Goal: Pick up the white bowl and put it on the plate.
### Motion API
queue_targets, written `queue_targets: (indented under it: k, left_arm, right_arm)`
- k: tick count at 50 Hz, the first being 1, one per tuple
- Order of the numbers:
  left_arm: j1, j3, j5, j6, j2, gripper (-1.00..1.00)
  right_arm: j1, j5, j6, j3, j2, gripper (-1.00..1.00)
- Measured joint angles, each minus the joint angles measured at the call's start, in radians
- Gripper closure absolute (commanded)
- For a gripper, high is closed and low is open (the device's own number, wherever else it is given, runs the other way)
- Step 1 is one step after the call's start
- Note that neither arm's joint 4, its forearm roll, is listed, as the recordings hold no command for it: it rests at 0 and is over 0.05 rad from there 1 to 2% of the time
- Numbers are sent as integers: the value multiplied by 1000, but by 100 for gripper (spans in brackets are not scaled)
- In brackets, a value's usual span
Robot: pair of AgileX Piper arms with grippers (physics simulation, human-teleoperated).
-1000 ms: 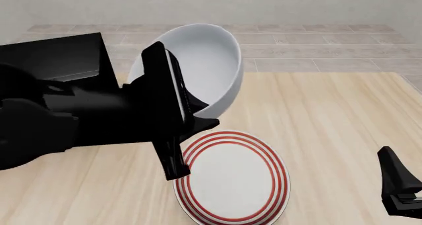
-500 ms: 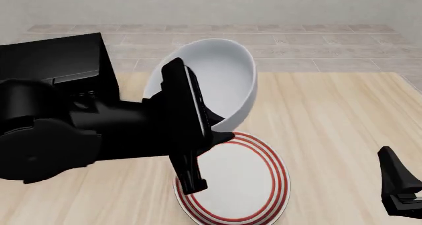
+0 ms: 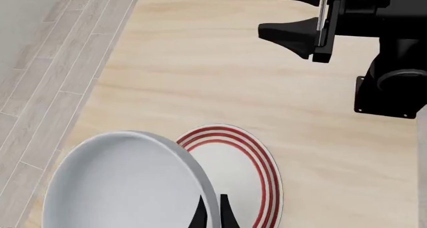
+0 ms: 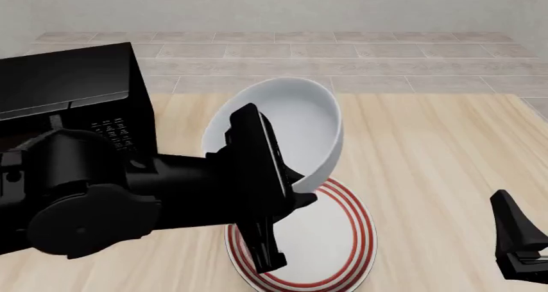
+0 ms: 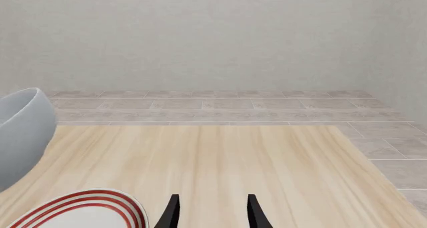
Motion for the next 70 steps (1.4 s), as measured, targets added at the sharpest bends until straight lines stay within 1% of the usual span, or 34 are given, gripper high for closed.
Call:
queue_targets:
  k: [22, 52, 70]
  left_arm:
    - [-23, 21, -50, -47, 47, 100]
    - [-28, 56, -113, -82, 78, 100]
    - [-41, 90, -157, -126, 84, 100]
  right_arm:
    - [0, 0, 0, 0, 0, -100]
    - [0, 0, 0, 0, 0, -100]
    - [0, 0, 0, 0, 0, -100]
